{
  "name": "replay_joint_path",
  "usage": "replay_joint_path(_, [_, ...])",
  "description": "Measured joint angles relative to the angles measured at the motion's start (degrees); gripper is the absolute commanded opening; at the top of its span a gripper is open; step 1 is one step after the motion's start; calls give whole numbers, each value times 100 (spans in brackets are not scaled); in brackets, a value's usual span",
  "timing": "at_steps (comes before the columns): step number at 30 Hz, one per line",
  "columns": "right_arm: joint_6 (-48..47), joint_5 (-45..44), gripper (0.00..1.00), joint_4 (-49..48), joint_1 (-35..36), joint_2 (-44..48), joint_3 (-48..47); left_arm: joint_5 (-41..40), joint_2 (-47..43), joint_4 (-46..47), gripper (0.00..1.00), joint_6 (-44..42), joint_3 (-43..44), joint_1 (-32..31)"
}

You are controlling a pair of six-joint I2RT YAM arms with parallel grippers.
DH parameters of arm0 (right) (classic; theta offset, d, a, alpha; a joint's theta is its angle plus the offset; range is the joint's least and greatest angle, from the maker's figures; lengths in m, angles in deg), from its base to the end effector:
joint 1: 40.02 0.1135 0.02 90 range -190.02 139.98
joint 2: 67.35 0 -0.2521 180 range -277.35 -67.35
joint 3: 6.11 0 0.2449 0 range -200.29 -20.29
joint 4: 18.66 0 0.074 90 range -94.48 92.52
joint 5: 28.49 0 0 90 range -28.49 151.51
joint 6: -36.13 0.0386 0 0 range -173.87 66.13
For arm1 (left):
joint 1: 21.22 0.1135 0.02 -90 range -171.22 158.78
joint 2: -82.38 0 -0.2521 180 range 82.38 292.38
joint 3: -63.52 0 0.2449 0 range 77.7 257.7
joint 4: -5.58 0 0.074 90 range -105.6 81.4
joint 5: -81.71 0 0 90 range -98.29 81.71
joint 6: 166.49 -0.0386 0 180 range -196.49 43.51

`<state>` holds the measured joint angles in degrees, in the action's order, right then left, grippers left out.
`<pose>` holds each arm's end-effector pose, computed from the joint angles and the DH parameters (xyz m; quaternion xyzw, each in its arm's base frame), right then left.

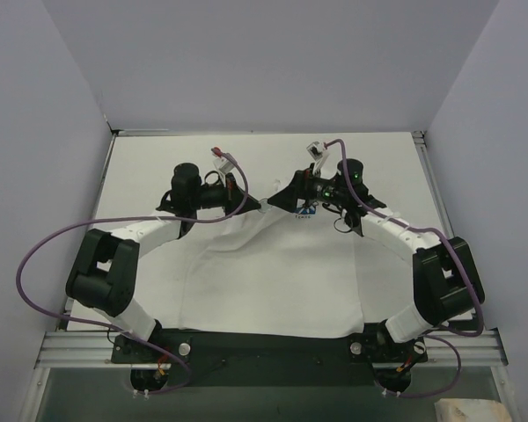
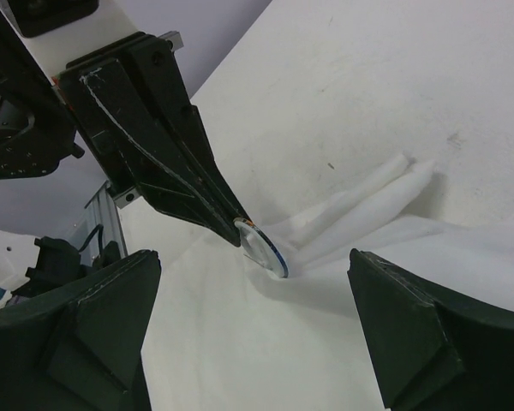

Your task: Pin the brooch onto the clothing

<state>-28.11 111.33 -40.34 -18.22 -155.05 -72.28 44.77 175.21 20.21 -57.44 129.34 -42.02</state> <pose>0.3016 0.1524 0.2758 -0.2759 0.6504 0.5311 0.4677 0.3121 -0.1516 0.2332 0.2906 0.6928 -0.5183 0.4086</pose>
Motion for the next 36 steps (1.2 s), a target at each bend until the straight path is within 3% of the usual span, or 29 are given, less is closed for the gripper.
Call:
replay_joint_path(23, [846, 680, 73, -1073, 229, -7, 564, 514, -157, 870, 0, 732, -157, 0])
replay_joint_path(28, [894, 765, 60, -1139, 229, -7, 629, 573, -157, 933, 0, 793, -157, 0])
replay_joint_path(36, [898, 796, 49, -1143, 229, -7, 636, 595, -157, 997, 0, 892, -157, 0])
